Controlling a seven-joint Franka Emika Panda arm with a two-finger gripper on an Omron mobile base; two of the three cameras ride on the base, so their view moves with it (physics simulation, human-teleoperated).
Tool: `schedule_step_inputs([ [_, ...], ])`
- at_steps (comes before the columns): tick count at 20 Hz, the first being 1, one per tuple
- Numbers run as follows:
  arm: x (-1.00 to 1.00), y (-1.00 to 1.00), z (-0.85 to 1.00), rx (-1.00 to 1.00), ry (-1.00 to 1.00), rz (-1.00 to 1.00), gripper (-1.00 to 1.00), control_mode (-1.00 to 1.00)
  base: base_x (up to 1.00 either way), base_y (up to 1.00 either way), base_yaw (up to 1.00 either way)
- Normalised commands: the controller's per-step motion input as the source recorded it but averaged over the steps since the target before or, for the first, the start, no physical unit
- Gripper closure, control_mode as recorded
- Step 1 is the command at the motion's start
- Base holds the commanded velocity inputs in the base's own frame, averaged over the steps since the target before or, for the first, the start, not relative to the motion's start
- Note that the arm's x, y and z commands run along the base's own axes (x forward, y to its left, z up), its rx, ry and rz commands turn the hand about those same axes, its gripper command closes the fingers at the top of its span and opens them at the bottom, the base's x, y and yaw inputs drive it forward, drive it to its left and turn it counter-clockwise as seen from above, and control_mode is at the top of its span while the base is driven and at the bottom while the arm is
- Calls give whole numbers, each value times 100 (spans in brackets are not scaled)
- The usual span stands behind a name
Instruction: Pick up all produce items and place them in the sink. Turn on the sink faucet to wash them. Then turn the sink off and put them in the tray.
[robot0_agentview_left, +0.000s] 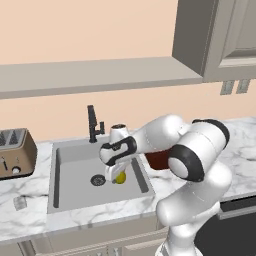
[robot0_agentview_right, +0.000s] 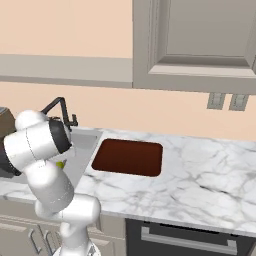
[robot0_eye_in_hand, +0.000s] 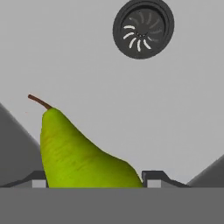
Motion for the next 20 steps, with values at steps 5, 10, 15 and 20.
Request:
schedule_step_inputs([
  [5,51,9,-34,0,10,1,100,-100,0,0,0],
  [10,43,21,-37,0,7,0,100,-100,0,0,0],
  [15,21,20,-36,0,2,0,100,-100,0,0,0],
  [20,17,13,-37,0,3,0,100,-100,0,0,0],
])
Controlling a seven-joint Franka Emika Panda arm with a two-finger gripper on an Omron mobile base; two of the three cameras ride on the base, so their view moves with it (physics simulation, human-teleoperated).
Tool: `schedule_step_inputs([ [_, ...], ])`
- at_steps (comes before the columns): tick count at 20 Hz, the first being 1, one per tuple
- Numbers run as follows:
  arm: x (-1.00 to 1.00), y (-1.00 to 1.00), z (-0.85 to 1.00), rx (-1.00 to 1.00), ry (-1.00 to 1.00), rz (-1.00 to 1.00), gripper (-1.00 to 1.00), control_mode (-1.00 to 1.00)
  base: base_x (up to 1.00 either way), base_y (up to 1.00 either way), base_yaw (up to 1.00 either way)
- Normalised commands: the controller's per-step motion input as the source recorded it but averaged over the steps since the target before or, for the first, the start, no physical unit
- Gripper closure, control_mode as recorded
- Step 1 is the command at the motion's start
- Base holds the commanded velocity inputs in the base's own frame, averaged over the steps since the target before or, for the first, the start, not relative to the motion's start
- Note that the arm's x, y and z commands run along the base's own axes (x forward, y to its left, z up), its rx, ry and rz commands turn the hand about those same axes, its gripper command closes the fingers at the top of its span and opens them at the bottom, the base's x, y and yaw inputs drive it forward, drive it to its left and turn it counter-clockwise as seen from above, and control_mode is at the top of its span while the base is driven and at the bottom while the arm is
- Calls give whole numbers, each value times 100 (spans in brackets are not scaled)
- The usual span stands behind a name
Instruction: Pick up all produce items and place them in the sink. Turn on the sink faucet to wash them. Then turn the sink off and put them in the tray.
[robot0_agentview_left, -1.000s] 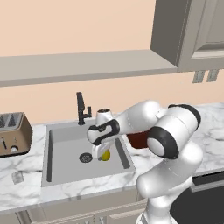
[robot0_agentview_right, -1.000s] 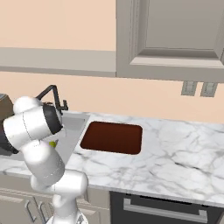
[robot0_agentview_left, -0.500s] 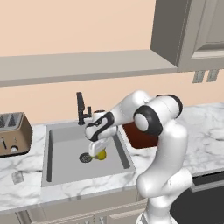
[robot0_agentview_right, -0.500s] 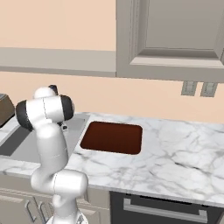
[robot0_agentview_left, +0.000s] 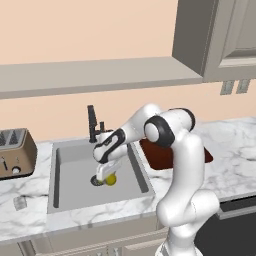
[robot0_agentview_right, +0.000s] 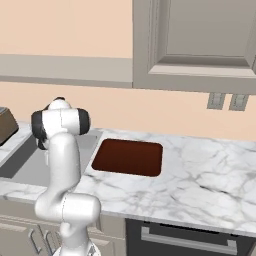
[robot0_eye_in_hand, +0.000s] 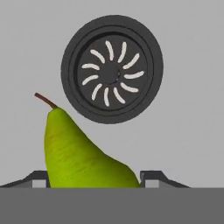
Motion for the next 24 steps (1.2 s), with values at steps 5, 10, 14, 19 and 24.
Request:
schedule_step_inputs([
  [5,2,2,-21,0,3,0,100,-100,0,0,0],
  [10,0,0,-22,0,0,0,100,-100,0,0,0],
  [14,0,2,-27,0,0,0,-100,-100,0,0,0],
  [19,0,0,-1,3,-5,0,-100,-100,0,0,0],
  [24,-11,-4,15,2,-13,0,-100,-100,0,0,0],
])
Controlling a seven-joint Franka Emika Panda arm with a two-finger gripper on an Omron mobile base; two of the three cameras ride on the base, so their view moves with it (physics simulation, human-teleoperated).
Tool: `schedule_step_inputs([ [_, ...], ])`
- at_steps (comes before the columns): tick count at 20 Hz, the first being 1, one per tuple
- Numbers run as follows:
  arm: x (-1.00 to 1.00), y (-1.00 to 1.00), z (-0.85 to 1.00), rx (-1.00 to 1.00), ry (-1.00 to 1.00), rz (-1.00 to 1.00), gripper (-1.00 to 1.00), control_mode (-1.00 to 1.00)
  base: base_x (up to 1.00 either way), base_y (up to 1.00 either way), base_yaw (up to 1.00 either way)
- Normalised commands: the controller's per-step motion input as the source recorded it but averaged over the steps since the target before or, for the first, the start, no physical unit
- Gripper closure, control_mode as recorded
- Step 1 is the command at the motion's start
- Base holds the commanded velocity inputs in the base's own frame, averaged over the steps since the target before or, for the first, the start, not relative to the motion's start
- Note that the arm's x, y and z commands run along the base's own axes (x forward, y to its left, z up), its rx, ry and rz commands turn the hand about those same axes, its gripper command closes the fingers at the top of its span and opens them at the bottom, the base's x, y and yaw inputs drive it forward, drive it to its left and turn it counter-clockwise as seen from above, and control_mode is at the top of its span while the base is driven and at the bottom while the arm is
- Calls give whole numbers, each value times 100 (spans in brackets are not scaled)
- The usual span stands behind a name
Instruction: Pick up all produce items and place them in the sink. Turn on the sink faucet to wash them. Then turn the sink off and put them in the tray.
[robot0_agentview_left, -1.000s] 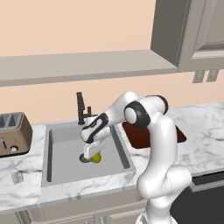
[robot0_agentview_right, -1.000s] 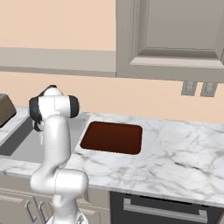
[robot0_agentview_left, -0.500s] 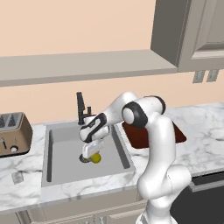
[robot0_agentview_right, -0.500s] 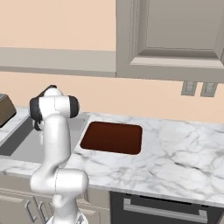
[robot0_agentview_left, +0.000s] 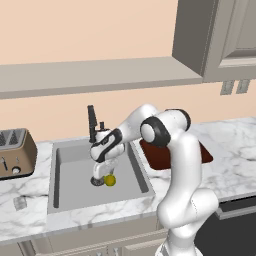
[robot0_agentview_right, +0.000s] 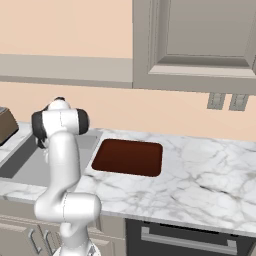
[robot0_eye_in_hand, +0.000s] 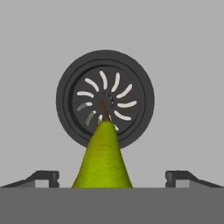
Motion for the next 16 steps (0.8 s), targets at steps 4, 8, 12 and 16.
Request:
schedule_step_inputs([
  [4,-24,-8,40,0,-20,0,-100,-100,0,0,0],
  [8,-29,-3,47,0,-23,0,-100,-100,0,0,0],
  [12,-34,-11,56,0,-23,0,-100,-100,0,0,0],
  [16,-31,-21,66,0,-21,0,-100,-100,0,0,0],
])
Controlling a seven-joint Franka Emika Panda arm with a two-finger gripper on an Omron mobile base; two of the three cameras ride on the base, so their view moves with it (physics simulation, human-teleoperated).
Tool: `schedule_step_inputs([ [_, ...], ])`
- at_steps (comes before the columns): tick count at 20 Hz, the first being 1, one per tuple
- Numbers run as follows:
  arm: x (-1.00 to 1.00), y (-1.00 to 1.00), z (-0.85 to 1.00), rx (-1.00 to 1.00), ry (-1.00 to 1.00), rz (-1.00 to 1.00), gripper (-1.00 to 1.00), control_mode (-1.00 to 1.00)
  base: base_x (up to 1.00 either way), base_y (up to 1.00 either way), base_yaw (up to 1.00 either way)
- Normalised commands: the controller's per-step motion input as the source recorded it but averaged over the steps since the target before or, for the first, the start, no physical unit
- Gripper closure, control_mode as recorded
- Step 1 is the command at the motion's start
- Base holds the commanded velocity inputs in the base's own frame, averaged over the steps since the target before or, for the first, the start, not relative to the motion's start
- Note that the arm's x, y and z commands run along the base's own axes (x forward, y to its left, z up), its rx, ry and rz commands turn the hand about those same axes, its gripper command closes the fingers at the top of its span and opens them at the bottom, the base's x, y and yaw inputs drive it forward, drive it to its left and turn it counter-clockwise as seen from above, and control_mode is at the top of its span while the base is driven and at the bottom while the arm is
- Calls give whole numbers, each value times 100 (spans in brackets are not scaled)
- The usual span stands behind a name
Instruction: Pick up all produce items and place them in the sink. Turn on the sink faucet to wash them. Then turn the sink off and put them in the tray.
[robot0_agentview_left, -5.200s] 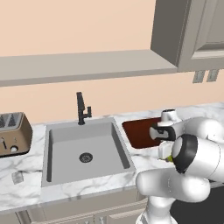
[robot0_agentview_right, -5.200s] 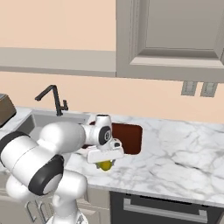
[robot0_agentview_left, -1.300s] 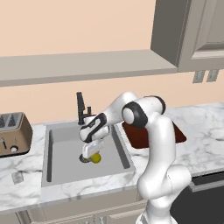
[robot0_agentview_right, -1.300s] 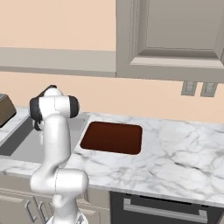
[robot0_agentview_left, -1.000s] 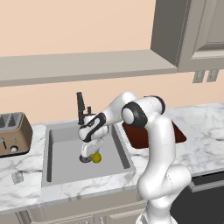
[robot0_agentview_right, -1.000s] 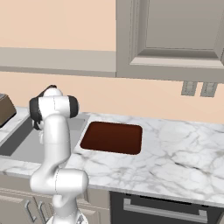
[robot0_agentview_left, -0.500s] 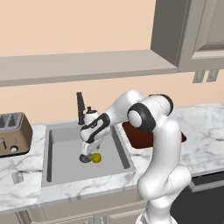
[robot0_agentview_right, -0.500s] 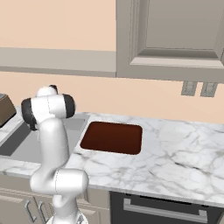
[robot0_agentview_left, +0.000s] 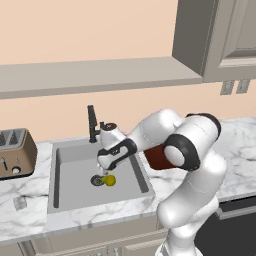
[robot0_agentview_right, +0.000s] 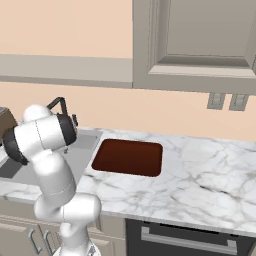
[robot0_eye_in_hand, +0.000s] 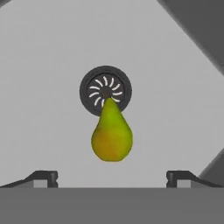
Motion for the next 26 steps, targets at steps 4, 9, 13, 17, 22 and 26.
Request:
schedule_step_inputs([
  [4,-26,-25,68,0,-18,0,-100,-100,0,0,0],
  [9,-25,-34,67,1,-14,0,-100,-100,0,0,0],
  [13,-27,-34,73,3,-16,0,-100,-100,0,0,0],
  [17,-23,-26,73,7,-15,0,-100,-100,0,0,0],
  [22,-20,-27,43,14,-12,0,-100,-100,0,0,0],
  [26,0,-38,0,21,0,0,-100,-100,0,0,0],
])
